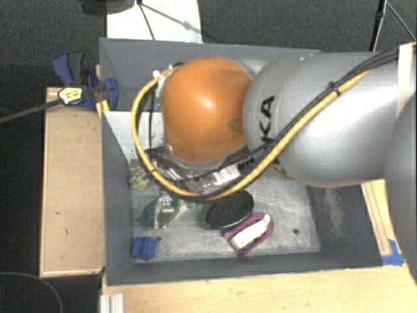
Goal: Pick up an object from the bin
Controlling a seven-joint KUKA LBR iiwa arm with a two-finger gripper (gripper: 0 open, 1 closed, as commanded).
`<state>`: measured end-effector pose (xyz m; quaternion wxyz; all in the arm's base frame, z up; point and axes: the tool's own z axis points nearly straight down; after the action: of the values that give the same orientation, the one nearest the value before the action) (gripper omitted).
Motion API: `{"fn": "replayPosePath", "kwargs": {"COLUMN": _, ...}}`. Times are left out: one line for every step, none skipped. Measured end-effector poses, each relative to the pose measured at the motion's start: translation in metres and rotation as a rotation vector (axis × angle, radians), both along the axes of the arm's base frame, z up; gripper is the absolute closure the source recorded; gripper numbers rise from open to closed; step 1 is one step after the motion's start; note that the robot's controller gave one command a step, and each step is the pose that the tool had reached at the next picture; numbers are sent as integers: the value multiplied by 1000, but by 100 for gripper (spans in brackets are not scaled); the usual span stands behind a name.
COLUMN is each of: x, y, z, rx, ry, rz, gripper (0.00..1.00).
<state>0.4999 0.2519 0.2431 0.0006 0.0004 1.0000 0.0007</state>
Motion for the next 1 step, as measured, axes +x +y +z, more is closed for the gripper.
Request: {"fn": "replayPosePath", "kwargs": {"x": 45, "y": -100, "z": -173, "rx": 3, "ry": -6, "rz": 13, "gripper": 0}}
